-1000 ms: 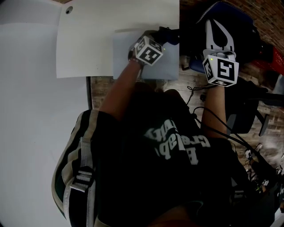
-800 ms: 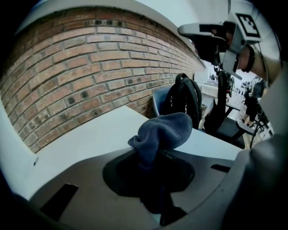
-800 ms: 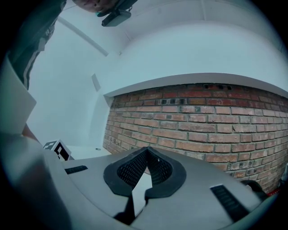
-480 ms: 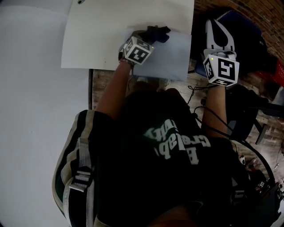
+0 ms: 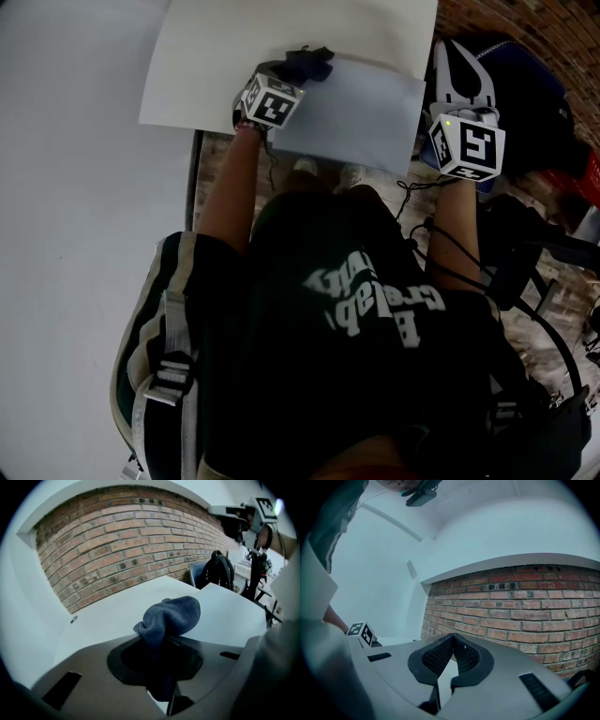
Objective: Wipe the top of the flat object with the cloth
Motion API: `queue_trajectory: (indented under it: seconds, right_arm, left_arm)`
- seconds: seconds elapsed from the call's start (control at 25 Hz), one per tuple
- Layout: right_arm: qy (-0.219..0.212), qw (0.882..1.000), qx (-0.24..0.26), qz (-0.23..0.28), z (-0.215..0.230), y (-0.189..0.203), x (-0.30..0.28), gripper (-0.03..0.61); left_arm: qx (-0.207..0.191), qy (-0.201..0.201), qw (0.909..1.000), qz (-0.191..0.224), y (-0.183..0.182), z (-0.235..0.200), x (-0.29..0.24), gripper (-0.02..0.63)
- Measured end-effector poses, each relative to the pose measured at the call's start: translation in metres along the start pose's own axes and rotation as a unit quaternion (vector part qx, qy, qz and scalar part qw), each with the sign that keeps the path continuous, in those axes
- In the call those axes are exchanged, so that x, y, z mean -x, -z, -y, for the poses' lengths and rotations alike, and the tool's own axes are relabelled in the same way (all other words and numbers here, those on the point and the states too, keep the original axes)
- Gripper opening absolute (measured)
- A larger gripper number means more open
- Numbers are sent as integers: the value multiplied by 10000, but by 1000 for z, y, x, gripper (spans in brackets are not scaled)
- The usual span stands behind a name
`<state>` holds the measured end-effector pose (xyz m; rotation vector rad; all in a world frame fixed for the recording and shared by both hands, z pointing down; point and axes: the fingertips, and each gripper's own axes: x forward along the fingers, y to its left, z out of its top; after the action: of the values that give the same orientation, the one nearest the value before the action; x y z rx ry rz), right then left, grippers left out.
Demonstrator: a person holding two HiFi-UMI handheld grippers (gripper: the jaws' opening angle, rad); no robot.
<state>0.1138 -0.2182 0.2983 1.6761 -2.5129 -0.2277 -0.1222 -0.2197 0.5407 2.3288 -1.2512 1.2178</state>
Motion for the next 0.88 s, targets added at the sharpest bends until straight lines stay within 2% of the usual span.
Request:
queue_trajectory:
  seconds: [0.08,0.28,0.44,0.64,0.88]
  right_arm:
    - [-49,10000,-11,9,-4,0,-2,-6]
    - [-161,9999,49,23,-16,-5,-1,-6]
    - [-185,9998,28,42,-8,-5,-1,-6]
    - [-232,9997,9,69,-1,-4,-3,-6]
    - [-275,9996,43,102,-8,-10,-2,-6]
  left_arm:
    - [67,-52,10000,-23,2,-3,0,71]
    - [-101,-119,9998,-85,4,-2,1,71]
    - [-157,-100,9997,-136,11,7,7,71]
    - [-489,-21,9984,-293,24,24,24,71]
    - [-916,227,9942,-525,60,50,64,71]
